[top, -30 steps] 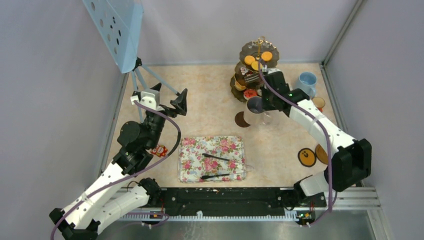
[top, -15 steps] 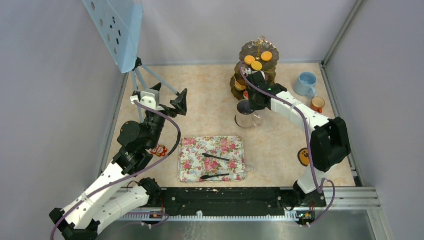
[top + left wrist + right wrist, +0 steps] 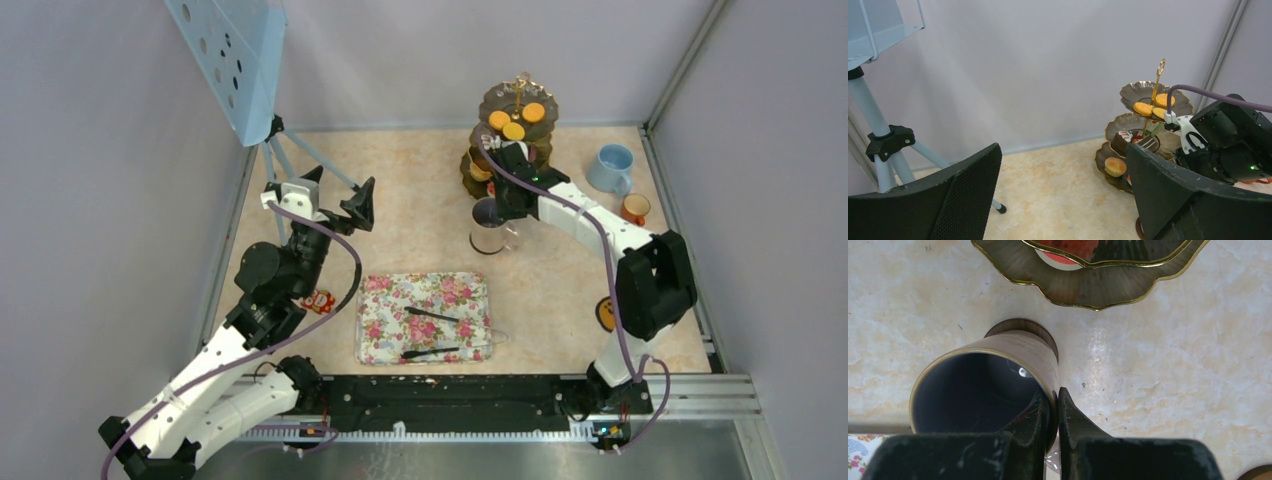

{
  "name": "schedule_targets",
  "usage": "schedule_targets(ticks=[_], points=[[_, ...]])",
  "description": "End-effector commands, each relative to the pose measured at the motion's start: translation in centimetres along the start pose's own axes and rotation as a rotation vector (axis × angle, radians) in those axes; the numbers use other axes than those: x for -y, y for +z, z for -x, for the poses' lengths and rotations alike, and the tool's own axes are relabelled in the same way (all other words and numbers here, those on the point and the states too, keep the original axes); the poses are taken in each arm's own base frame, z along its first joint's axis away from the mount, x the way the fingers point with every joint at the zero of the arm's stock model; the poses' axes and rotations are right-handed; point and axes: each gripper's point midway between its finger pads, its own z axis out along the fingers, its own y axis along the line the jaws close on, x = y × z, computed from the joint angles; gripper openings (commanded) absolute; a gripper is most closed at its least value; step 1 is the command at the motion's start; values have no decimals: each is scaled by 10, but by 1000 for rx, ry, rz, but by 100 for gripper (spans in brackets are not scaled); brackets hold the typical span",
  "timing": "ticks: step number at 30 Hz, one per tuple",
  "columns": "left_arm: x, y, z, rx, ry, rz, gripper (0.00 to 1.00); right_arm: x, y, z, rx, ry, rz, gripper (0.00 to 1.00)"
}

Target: Serve the afternoon tea

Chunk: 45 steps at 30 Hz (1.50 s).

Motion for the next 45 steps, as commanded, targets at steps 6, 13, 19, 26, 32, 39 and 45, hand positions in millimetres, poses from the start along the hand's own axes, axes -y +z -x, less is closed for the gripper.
schedule_targets(ticks=[6, 13, 19, 26, 32, 39, 45], points=[[1, 0, 11, 43, -28, -3, 99, -19, -9, 55, 169, 56, 48, 0], [1, 0, 10, 42, -29, -5, 99, -14, -4, 50, 160, 48, 22, 0], [2, 1, 8, 37, -28, -5, 99, -11, -3, 45, 150, 55, 14, 0], [3, 2, 8, 37, -31, -11, 99, -3, -3, 38, 151, 71, 12, 0], [5, 2, 6, 31, -31, -16, 99, 2, 3, 27, 135, 79, 20, 0], [6, 4, 3, 22, -30, -20, 99, 7, -4, 28, 147, 77, 15, 10], [6, 4, 2, 20, -30, -19, 99, 14, -9, 25, 152, 85, 9, 11]])
